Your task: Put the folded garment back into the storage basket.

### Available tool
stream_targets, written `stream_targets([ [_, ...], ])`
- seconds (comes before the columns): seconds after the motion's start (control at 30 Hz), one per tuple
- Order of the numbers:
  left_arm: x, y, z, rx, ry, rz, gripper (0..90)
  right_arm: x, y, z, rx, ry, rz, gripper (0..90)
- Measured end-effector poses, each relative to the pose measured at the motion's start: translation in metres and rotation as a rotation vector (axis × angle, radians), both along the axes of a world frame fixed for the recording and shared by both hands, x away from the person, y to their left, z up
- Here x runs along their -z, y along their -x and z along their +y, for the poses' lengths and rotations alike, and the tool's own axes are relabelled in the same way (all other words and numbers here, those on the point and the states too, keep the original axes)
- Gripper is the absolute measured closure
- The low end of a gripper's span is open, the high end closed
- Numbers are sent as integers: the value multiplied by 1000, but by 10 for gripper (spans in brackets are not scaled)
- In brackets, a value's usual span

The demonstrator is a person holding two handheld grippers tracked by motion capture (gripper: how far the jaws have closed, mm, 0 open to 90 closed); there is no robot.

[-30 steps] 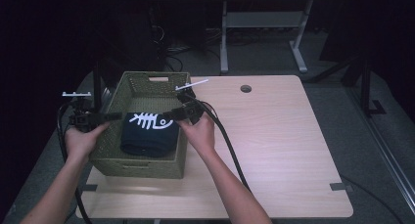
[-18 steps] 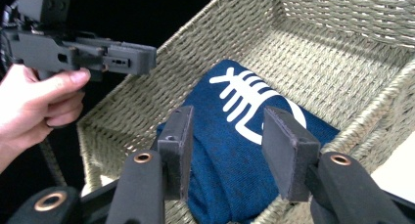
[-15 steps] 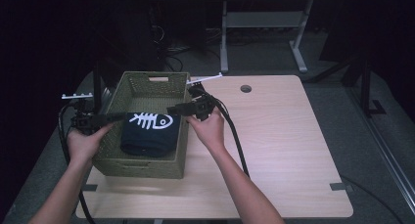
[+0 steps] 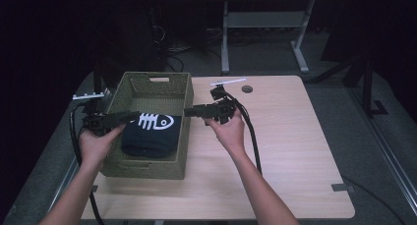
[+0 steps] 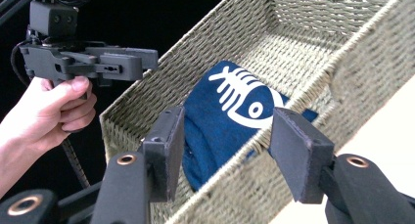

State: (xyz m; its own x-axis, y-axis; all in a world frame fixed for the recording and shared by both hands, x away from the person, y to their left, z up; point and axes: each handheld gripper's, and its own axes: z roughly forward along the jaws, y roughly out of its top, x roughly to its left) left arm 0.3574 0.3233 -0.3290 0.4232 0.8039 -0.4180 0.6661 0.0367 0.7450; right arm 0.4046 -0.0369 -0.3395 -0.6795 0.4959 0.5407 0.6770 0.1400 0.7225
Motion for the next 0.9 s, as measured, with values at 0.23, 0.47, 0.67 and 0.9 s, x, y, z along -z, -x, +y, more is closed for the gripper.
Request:
stream_targets([
  [0.23, -4, 3, -21, 37, 5, -27, 369, 0, 5, -25, 16, -9, -2, 411],
  [0.47, -3, 5, -42, 69, 2, -34, 331, 2, 10, -55, 45, -20, -6, 387],
  [0.67, -4, 7, -63, 97, 21, -39, 305, 5, 16, -76, 69, -19, -16, 375],
  [0.9, -2, 9, -91, 146, 9, -49, 265, 7, 27, -108, 111, -12, -15, 366],
])
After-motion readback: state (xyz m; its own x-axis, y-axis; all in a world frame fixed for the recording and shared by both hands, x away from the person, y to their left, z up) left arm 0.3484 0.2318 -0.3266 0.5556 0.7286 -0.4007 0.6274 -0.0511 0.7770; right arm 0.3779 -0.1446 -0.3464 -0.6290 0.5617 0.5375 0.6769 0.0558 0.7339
